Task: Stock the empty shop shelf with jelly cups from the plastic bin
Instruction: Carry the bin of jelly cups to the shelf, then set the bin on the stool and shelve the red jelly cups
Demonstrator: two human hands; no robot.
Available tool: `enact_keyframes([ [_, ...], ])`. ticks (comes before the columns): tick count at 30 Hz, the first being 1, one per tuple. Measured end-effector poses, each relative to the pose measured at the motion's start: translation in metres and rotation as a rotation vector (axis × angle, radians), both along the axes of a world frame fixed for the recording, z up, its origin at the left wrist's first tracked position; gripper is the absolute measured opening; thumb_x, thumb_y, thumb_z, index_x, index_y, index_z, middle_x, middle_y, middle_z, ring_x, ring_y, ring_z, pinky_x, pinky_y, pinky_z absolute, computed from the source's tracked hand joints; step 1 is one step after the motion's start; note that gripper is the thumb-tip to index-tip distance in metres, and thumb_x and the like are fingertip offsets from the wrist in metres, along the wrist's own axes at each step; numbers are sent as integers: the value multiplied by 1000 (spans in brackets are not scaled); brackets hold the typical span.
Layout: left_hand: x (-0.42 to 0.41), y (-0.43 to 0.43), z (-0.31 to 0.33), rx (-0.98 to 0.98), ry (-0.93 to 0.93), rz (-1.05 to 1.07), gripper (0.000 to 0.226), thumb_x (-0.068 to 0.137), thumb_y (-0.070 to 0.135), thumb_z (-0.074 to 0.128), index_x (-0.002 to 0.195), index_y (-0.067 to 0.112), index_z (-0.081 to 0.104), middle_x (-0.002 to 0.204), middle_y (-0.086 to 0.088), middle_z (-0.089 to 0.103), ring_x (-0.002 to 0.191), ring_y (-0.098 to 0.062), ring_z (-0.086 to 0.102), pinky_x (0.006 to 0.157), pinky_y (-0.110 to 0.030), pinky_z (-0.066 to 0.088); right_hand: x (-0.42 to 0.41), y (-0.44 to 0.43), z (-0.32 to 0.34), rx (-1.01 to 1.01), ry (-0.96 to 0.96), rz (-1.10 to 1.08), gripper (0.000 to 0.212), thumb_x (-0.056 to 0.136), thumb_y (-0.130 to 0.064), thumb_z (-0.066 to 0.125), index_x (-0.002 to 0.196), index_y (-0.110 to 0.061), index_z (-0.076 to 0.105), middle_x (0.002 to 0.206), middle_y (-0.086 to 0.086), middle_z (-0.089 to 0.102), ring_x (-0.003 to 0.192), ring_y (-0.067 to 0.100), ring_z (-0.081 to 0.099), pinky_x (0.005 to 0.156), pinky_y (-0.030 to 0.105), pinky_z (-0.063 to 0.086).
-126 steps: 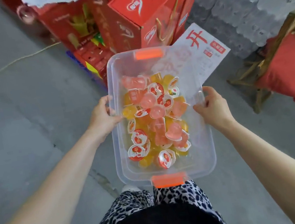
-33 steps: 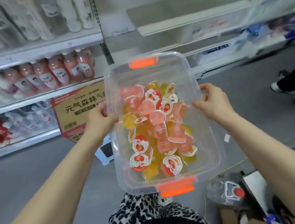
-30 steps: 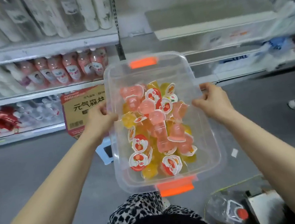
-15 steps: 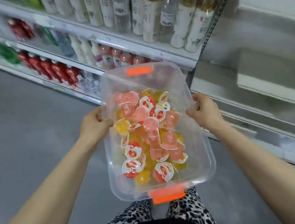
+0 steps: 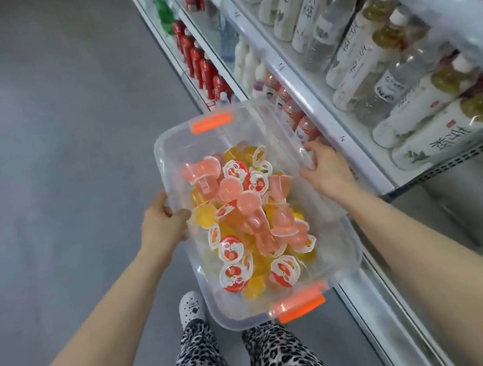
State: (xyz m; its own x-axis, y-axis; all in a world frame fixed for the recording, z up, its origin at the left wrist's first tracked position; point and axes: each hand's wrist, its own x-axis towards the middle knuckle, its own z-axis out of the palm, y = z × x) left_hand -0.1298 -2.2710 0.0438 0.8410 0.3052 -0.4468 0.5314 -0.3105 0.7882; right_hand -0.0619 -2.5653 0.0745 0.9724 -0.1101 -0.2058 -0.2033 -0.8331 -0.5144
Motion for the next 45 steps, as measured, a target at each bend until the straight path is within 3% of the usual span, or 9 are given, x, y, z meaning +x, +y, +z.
enact_keyframes([
  [11, 4, -38, 3, -8, 31, 112, 53, 83, 10, 61, 133, 14, 42, 78, -10, 62, 58, -22, 63, 55, -30, 51, 54, -18, -17, -101, 21, 119, 52, 92, -14, 59, 142, -21, 44, 130, 9, 61, 114, 34, 58, 93, 40, 47],
  [19, 10, -35, 10, 14, 121, 65, 51, 86, 9, 62, 129, 13, 35, 79, -10, 61, 57, -21, 65, 63, -37, 57, 50, -16, -23, -152, 7, 130, 51, 96, -15, 53, 143, -24, 39, 120, 9, 65, 101, 31, 64, 75, 34, 45],
  [23, 16, -32, 15, 200, 140, -40, 54, 82, 15, 65, 129, 9, 38, 105, -10, 63, 87, -27, 66, 81, -41, 54, 47, -16, -24, -143, -20, 141, 52, 95, -12, 53, 144, -22, 39, 121, 9, 64, 103, 31, 63, 79, 38, 49],
  [26, 26, -31, 16, 472, -21, -124, 65, 81, 11, 66, 138, 3, 37, 127, -20, 47, 116, -37, 46, 96, -43, 41, 42, -16, -24, -162, -48, 147, 48, 95, -12, 54, 141, -17, 43, 122, 10, 62, 107, 32, 62, 86, 40, 49],
  [30, 47, -33, 14, 833, -413, -311, 55, 72, 1, 66, 126, 6, 57, 121, -22, 51, 111, -42, 44, 98, -49, 40, 20, -14, -24, -283, -150, 132, 53, 88, -5, 59, 138, -16, 45, 126, 13, 55, 113, 33, 56, 91, 44, 51],
  [34, 75, -54, 10, 772, -397, -573, 40, 82, 8, 61, 121, 16, 63, 122, -12, 55, 110, -34, 48, 92, -43, 44, -20, -6, -24, -327, -408, 164, 48, 78, 4, 65, 124, -10, 60, 116, 13, 58, 105, 33, 56, 88, 46, 52],
  [38, 91, -69, -8, 892, -168, -909, 36, 96, 27, 46, 130, 19, 55, 133, -11, 52, 119, -34, 50, 97, -44, 45, -47, 12, -33, -269, -110, 196, 32, 91, -15, 57, 123, -10, 58, 113, 13, 63, 104, 32, 59, 85, 40, 48],
  [41, 93, -75, -12, 984, -194, -1039, 39, 102, 33, 32, 121, 10, 57, 119, -13, 58, 109, -31, 54, 90, -38, 45, -52, 23, -49, -285, 70, 93, 36, 94, -26, 55, 124, -7, 50, 111, 16, 60, 98, 34, 59, 75, 39, 48],
  [45, 100, -76, -23, 1008, -156, -1042, 46, 98, 48, 39, 110, 9, 60, 103, -12, 62, 95, -29, 61, 75, -37, 52, -48, 35, -64, -335, 164, -3, 43, 92, -32, 58, 125, -9, 43, 110, 15, 62, 100, 34, 60, 71, 39, 49],
])
